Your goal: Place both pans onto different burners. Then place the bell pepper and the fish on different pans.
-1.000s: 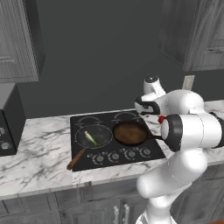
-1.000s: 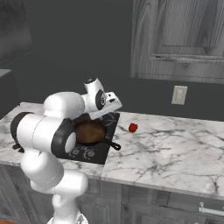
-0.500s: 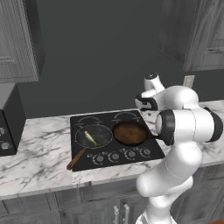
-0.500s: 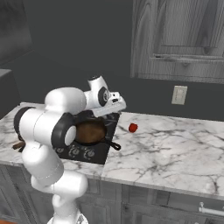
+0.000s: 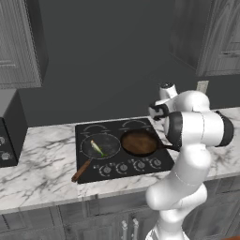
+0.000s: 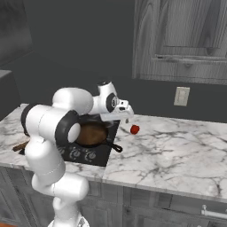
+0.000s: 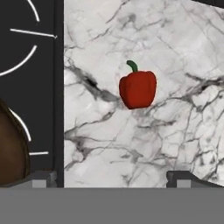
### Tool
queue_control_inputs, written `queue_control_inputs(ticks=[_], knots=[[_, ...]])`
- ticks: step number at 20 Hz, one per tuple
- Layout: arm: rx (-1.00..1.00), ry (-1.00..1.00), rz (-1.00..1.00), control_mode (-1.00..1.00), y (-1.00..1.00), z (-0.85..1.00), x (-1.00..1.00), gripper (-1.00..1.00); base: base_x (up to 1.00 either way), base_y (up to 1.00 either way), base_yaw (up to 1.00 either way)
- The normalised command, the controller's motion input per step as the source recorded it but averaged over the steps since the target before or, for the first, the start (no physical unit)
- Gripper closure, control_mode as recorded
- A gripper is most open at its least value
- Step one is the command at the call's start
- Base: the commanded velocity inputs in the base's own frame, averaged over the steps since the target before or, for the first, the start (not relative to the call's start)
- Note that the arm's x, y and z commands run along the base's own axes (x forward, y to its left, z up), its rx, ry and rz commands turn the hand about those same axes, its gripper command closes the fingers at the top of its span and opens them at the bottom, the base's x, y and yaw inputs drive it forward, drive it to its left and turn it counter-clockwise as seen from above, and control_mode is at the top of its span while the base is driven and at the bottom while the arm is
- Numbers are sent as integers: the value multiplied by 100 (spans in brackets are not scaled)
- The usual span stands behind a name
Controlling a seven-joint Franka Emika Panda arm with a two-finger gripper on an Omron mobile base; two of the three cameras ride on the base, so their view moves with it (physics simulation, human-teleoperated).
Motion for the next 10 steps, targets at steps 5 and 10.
queue_control_inputs(ticks=[5, 10], knots=[[11, -2, -19, -100, -31, -23, 10, -100, 0, 0, 0], [15, -2, -16, -100, -23, -7, 29, -100, 0, 0, 0]])
